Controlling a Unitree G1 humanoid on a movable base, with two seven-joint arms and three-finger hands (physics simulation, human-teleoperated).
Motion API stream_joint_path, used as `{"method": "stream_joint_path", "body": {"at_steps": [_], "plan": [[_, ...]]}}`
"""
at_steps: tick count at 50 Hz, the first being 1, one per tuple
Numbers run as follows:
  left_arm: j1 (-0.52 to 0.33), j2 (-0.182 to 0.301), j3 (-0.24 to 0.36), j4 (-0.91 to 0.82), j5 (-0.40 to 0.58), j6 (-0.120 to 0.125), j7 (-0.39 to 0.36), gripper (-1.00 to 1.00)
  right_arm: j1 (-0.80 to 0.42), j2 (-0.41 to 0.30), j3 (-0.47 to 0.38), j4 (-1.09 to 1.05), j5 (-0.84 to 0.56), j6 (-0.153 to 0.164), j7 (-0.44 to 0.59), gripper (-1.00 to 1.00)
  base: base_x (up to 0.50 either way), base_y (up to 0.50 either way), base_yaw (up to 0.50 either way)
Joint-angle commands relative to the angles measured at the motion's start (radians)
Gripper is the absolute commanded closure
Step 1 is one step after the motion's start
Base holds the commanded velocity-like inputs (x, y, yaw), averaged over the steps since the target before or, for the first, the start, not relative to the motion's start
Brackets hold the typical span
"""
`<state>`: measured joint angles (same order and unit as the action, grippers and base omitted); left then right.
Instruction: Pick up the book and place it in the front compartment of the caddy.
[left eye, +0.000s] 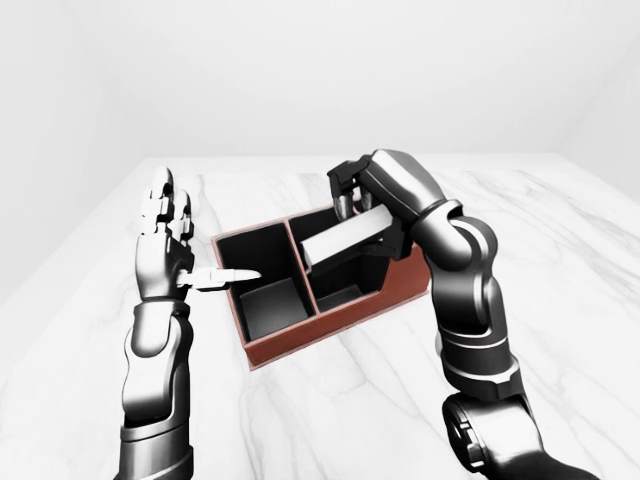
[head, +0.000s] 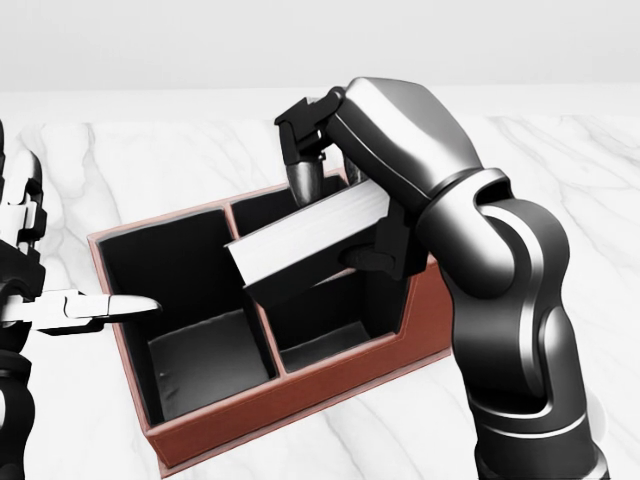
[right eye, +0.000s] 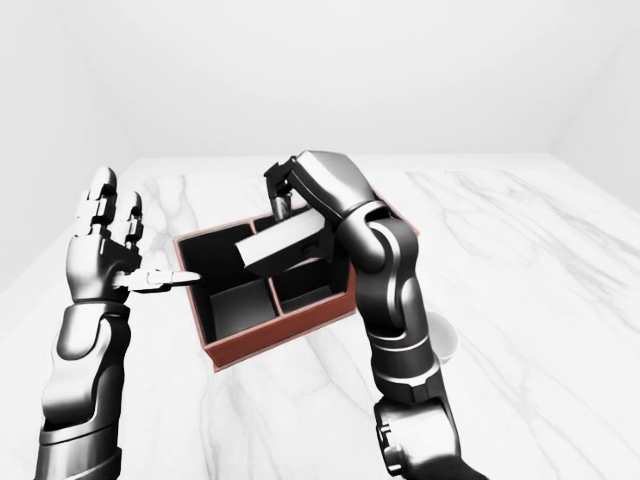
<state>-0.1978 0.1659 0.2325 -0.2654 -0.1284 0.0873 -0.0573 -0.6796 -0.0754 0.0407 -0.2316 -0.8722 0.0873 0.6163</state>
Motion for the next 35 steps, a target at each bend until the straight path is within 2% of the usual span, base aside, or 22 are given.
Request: {"method": "stream_joint_path", "body": {"at_steps": [1,35], "plan": [[-0.001,0.000,-0.001,0.002,0.001,0.000,0.000,-1.00,-0.049,-0.010,-0.016,0.066,0.026,0.000,-0.062,1.00,0.00,0.00,0.00],[-0.004,0.002,0.002,0.009,-0.003,0.000,0.001,-1.00,-0.139,-0.012,-0.015,0.274,0.074,0.000,-0.169,1.00,0.00,0.00,0.00]]}}
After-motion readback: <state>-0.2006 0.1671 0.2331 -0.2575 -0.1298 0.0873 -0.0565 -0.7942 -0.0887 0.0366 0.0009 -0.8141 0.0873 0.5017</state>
